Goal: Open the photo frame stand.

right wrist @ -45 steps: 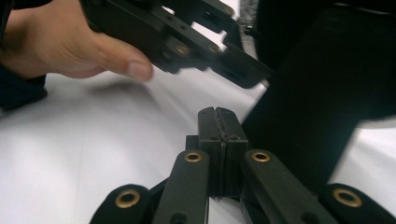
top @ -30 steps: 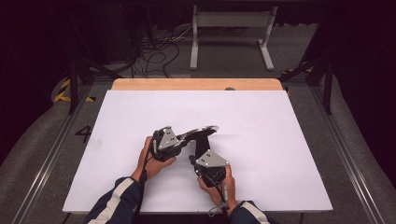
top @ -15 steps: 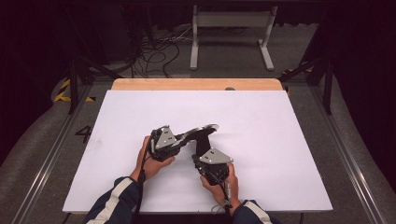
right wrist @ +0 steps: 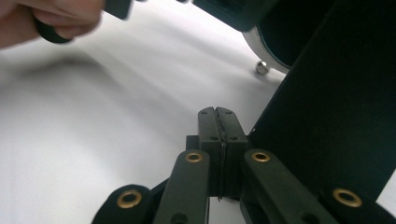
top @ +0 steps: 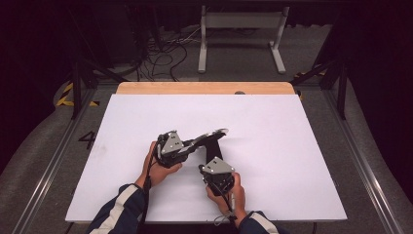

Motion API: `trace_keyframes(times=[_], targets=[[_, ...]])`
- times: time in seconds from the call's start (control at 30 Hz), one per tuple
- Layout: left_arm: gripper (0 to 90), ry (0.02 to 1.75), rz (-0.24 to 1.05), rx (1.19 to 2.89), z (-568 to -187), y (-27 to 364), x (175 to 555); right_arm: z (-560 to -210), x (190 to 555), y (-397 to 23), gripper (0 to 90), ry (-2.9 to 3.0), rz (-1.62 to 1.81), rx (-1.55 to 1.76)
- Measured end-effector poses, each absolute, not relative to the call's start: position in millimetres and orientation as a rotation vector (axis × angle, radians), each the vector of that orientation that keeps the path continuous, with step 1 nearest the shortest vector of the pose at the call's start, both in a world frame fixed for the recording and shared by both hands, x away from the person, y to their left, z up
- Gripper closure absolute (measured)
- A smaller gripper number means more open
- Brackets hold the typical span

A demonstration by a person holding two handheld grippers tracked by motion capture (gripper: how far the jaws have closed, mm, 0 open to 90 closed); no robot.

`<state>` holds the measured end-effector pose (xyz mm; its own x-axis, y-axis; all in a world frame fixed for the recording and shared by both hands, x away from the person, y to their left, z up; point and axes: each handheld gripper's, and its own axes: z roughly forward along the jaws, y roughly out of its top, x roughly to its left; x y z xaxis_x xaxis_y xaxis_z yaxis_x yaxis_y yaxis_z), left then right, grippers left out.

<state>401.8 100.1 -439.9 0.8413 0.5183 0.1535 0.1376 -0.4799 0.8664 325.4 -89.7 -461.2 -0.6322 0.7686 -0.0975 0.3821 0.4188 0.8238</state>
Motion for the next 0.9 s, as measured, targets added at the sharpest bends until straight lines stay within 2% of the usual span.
trace_keyframes(times=[0.17,0.7,0.9], targets=[[77.6,0.454,0.514,2.065,-437.8,97.1,398.8,-461.1,330.3,-100.1,90.0,2.232,1.120,1.017],[76.9,0.402,0.510,2.086,-436.6,93.0,397.9,-461.0,336.8,-119.9,90.0,2.271,1.084,1.047],[74.2,0.414,0.451,2.043,-441.7,93.3,403.7,-462.5,336.7,-124.9,90.0,2.263,1.080,1.050]])
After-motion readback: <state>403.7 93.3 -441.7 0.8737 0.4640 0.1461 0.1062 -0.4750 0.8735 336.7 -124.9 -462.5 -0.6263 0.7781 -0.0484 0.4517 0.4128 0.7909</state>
